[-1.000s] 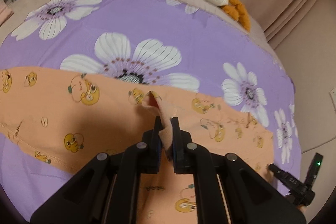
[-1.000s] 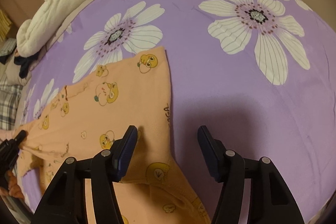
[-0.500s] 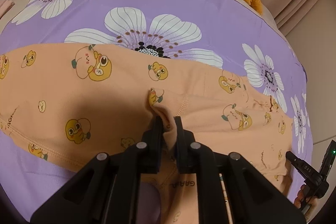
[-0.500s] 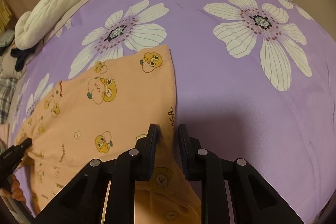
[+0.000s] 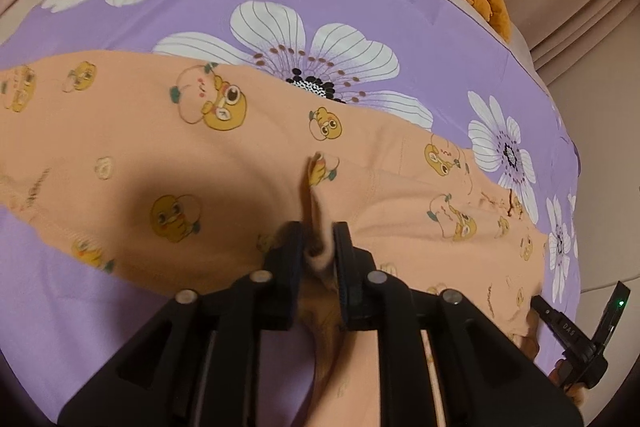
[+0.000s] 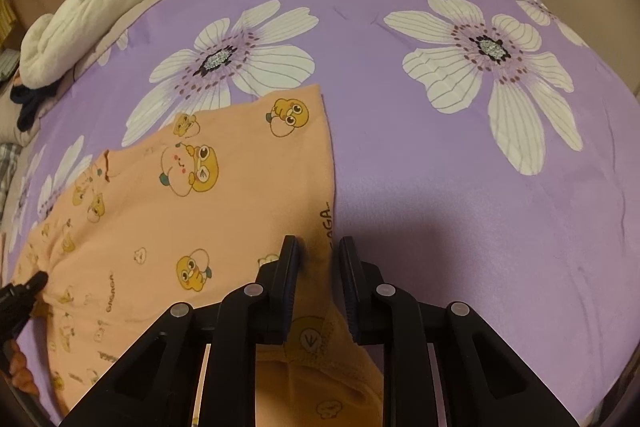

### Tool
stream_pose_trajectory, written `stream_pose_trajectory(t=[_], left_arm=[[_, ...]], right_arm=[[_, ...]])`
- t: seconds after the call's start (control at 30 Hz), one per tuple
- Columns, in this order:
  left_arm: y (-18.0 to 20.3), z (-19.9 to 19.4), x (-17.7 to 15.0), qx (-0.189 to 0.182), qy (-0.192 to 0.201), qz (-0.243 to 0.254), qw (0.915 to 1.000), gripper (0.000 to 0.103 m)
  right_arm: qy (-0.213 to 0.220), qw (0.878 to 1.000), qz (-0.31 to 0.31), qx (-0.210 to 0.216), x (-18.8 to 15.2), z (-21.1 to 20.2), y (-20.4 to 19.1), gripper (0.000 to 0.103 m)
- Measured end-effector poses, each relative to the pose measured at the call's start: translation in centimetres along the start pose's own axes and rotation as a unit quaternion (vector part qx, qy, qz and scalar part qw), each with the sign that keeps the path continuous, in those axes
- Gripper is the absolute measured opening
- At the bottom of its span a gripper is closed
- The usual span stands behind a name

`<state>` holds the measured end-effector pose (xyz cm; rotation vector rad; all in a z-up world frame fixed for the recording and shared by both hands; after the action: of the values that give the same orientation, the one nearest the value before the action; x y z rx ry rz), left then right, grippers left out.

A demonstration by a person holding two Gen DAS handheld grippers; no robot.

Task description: Fold small clothes

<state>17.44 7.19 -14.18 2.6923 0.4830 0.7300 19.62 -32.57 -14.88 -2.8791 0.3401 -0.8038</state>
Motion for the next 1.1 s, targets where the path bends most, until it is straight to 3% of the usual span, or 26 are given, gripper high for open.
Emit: stream_pose_trajectory(t=[0.13, 0.2, 0.23, 0.3, 0.47, 0.73, 0.87, 1.0, 1.1], left_arm=[[0.4, -2.6, -0.7, -0.006, 0.019, 0.006, 0.9998, 0.034], [0.5, -4.0, -1.2, -0.018, 0.028, 0.001, 0.9994, 0.055], [0.6, -4.9, -1.4, -0.023, 0.035, -0.001, 0.9991, 0.060], [0.7, -6.4, -1.8, -0.030, 0.050, -0.003, 0.9983, 0.071], [0.6, -9.3, -2.5, -0.048, 0.077, -0.008, 0.9958, 0.091], [-1.7, -10.9, -3.4, -0.035, 0.082, -0.038, 0.9953, 0.095], [-3.3, -12.2, -3.3, -0.014, 0.110, -0.052, 0.9925, 0.101], [-5.3, -12.4, -2.8, -0.022, 0.109, -0.083, 0.9903, 0.102], [-6.8, -12.4, -2.4, -0.004, 0.115, -0.100, 0.9883, 0.102]], right_arm=[[0.030, 1.000, -0.008, -0.001, -0.1, -2.8, -0.5, 0.022], [0.044, 0.999, -0.011, 0.008, -0.3, -4.6, -0.8, 0.026], [0.053, 0.998, -0.013, 0.013, -0.4, -5.5, -0.9, 0.029], [0.076, 0.997, -0.014, 0.027, -0.7, -7.4, -1.3, 0.054], [0.109, 0.992, -0.028, 0.059, -2.0, -10.8, -3.2, 0.072], [0.124, 0.986, -0.049, 0.096, -3.4, -12.3, -6.5, 0.081], [0.127, 0.984, -0.060, 0.109, -3.8, -12.7, -7.8, 0.095], [0.127, 0.983, -0.074, 0.107, -3.8, -13.2, -8.8, 0.095], [0.134, 0.983, -0.077, 0.099, -3.8, -13.6, -9.1, 0.095]])
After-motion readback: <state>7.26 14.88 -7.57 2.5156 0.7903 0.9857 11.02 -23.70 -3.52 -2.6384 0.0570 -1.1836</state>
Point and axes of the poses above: each gripper's, at about its wrist camera, not at the fingertips, and z roughly the way its jaws point, y to its right, x to its top, the point moved 1 cm from there along z, roughly the way its jaws point, and after that the axes turned 3 degrees about z, right-handed, at the moved point
